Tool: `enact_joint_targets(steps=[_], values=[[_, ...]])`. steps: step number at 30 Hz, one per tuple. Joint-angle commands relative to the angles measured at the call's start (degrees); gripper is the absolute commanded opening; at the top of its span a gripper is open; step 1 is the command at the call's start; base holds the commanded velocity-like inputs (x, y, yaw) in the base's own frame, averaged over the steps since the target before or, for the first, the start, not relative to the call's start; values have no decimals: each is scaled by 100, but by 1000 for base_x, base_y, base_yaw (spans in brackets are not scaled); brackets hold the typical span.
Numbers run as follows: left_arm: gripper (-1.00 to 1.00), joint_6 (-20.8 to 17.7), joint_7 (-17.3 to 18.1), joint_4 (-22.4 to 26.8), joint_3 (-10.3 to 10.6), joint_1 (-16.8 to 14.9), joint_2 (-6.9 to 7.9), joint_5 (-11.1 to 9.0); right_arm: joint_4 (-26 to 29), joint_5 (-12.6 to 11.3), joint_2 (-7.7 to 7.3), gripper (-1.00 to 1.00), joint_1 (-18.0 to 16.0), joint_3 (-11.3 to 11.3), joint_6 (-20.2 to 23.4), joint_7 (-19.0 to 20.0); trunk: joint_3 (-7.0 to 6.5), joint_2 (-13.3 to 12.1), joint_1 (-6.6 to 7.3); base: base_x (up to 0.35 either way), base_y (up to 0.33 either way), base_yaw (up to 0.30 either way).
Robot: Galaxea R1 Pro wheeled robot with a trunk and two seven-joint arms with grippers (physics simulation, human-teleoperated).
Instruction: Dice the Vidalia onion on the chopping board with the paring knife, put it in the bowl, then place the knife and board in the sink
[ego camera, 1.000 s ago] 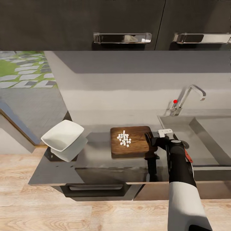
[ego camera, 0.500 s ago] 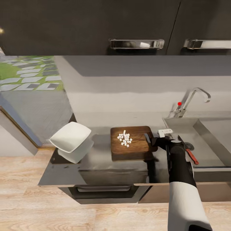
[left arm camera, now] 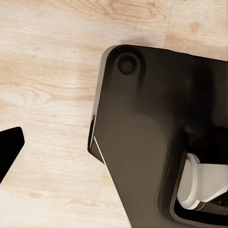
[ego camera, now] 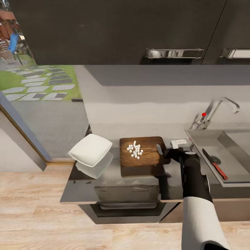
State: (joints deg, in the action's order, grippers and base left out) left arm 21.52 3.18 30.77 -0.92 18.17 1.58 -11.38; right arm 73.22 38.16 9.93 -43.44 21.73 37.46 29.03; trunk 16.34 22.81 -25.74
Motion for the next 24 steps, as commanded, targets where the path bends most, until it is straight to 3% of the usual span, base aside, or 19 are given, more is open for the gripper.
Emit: enact_joint_targets(steps=[1, 19, 24], values=[[100, 1, 33, 8, -5, 2, 0, -48, 8, 60, 7, -100, -7, 16, 7, 53, 0, 10, -4, 0, 42, 0], [100, 1, 33, 3, -5, 3, 0, -48, 8, 60, 7, -100, -7, 16, 7, 54, -162, 10, -4, 0, 4, 0], [100, 1, 33, 1, -5, 4, 0, -48, 8, 60, 7, -100, -7, 16, 7, 56, -207, 10, -4, 0, 129, 0]])
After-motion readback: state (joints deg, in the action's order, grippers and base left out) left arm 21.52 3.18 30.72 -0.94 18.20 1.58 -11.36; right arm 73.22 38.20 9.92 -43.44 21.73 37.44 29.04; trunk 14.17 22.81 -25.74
